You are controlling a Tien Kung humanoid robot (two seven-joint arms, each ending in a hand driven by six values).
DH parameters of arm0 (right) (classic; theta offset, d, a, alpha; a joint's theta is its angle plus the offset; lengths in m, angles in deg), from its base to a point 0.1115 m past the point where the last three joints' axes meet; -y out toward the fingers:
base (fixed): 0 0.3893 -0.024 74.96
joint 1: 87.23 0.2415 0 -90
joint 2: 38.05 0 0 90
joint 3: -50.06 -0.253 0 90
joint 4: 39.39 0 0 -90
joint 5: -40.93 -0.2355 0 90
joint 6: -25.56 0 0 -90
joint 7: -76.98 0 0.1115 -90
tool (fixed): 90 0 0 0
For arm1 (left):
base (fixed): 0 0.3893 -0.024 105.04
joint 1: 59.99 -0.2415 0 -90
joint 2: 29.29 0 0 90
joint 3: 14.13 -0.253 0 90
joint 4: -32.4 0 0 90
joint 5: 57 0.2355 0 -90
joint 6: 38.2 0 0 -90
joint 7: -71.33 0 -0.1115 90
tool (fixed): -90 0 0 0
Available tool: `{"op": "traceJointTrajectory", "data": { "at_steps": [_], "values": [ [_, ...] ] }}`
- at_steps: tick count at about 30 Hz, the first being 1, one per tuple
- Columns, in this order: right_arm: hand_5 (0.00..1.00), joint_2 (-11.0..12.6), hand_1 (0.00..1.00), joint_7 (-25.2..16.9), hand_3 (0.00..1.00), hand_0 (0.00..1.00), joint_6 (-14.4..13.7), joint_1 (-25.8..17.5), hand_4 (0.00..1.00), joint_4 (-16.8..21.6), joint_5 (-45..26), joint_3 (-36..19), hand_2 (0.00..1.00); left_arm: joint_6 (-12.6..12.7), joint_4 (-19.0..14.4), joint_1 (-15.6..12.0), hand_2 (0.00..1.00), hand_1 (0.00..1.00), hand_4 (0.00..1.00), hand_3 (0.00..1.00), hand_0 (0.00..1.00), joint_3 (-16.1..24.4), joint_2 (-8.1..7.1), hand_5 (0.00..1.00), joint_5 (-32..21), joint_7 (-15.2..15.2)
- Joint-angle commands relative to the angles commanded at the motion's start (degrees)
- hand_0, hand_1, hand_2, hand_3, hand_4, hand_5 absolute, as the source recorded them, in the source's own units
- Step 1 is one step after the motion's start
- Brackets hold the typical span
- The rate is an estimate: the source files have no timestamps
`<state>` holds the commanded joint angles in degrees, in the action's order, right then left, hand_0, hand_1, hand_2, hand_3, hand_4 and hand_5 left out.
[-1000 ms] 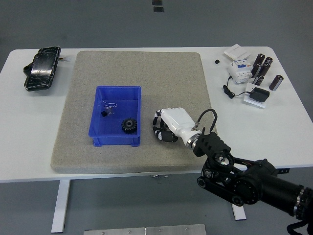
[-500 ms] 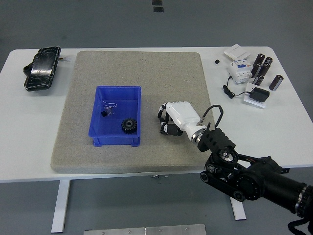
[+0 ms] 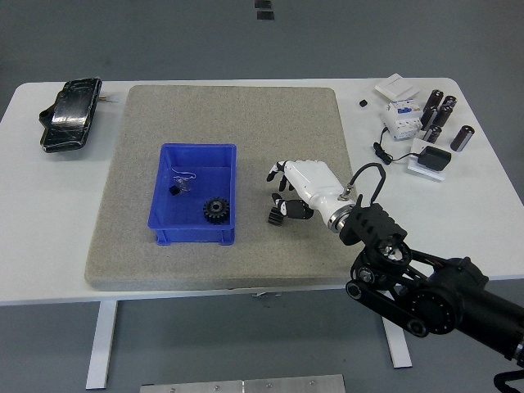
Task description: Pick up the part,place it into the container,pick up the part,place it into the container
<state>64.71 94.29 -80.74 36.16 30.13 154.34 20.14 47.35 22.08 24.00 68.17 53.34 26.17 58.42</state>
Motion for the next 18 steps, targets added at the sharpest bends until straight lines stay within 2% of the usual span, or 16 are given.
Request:
{"op": "traceJointTrajectory", "data": {
  "at_steps": [1, 10, 12, 13, 18],
  "values": [
    [0.354, 0.1, 0.439, 0.4, 0.834, 0.310, 0.4, -0.1, 0.753, 0.2, 0.3, 0.3, 0.830, 0.0, 0.0, 0.0, 0.610, 0.645, 0.707, 0.634, 0.672, 0.0, -0.02, 0.635, 0.0, 0.0],
    [0.381, 0.9, 0.434, 2.4, 0.825, 0.309, 2.9, -0.7, 0.781, 0.9, 1.2, 2.6, 0.811, -0.1, 0.0, 0.1, 0.609, 0.644, 0.707, 0.631, 0.671, -0.1, -0.02, 0.638, -0.1, 0.1],
    [0.381, 1.2, 0.434, 2.6, 0.825, 0.309, 3.1, -0.8, 0.781, 0.9, 1.1, 3.1, 0.811, -0.1, 0.0, 0.0, 0.609, 0.644, 0.707, 0.631, 0.671, -0.1, -0.03, 0.638, -0.1, 0.0],
    [0.389, 1.3, 0.426, 2.6, 0.795, 0.307, 3.1, -0.8, 0.787, 0.9, 1.0, 3.4, 0.764, -0.1, 0.0, 0.0, 0.608, 0.645, 0.707, 0.628, 0.670, -0.1, -0.05, 0.637, -0.2, 0.0],
    [0.389, 1.6, 0.426, 2.7, 0.795, 0.307, 2.9, -0.8, 0.787, 0.8, 0.3, 4.8, 0.764, -0.1, 0.0, 0.0, 0.608, 0.645, 0.707, 0.628, 0.670, -0.1, -0.05, 0.637, -0.2, 0.1]
  ]
}}
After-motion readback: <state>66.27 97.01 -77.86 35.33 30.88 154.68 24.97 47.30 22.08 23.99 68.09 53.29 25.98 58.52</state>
